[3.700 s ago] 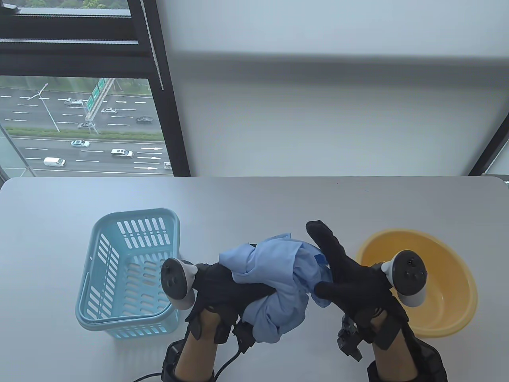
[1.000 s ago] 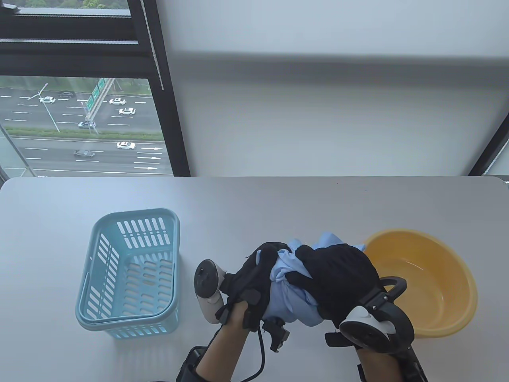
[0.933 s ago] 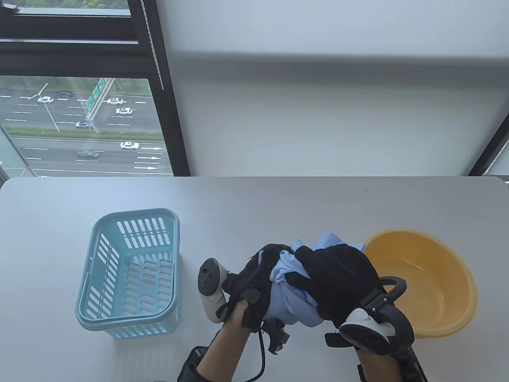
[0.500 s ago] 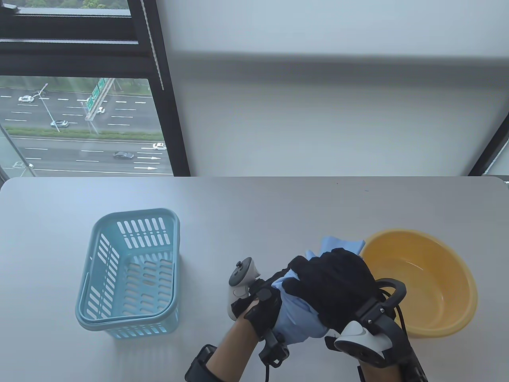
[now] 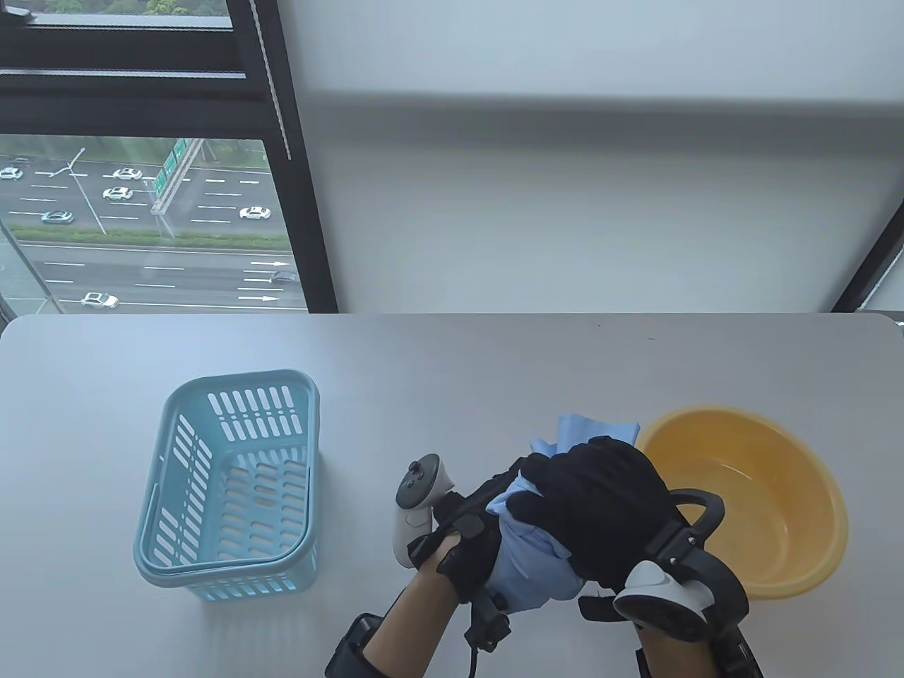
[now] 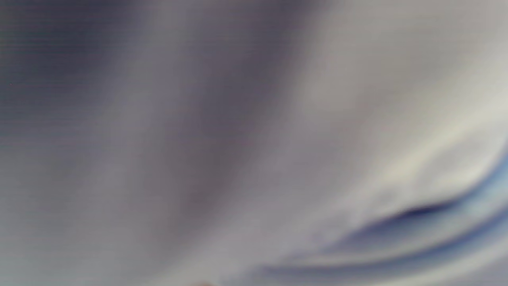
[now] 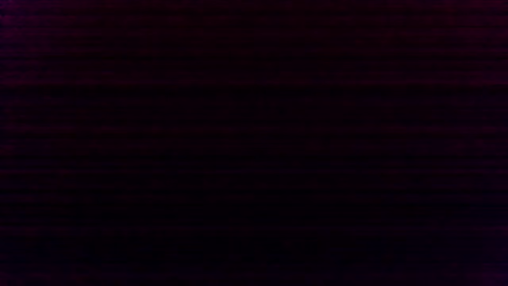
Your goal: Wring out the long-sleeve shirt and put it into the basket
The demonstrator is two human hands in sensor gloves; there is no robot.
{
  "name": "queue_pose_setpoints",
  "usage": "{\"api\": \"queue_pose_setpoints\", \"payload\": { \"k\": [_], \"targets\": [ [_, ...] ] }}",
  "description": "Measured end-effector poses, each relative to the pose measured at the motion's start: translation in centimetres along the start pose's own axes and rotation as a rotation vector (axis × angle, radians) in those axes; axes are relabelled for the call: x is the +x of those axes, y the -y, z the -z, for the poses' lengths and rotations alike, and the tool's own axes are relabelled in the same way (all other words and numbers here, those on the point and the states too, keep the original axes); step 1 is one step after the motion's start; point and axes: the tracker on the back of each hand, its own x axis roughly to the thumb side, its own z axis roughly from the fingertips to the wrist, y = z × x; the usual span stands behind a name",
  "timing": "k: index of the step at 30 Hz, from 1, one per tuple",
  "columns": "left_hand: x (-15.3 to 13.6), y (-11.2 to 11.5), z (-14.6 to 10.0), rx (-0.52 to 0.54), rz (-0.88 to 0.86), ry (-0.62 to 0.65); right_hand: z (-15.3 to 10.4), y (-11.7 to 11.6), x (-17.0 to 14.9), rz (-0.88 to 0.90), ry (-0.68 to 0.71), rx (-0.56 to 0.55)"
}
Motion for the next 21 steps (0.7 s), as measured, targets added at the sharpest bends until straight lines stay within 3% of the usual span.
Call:
{"api": "queue_pose_setpoints", "payload": {
  "k": [6, 10, 14, 17, 21],
  "targets": [
    [4.7, -0.3, -2.0, 0.173, 0.246, 0.284, -0.2, 0.4, -2.4, 0.154, -0.194, -0.052],
    [7.2, 0.5, -3.0, 0.083, 0.327, 0.387, -0.4, 0.1, -3.4, 0.210, -0.298, -0.050],
    [9.2, 2.2, -3.8, 0.100, 0.682, 0.388, -0.5, -0.9, -3.6, 0.380, -0.338, 0.009],
    [10.4, 2.8, -4.8, 0.289, 0.746, 0.496, -0.5, -1.3, -3.8, 0.423, -0.337, 0.026],
    [12.3, 2.7, -6.5, 0.368, 0.904, 0.535, -0.4, -1.0, -3.9, 0.467, -0.329, 0.067]
  ]
}}
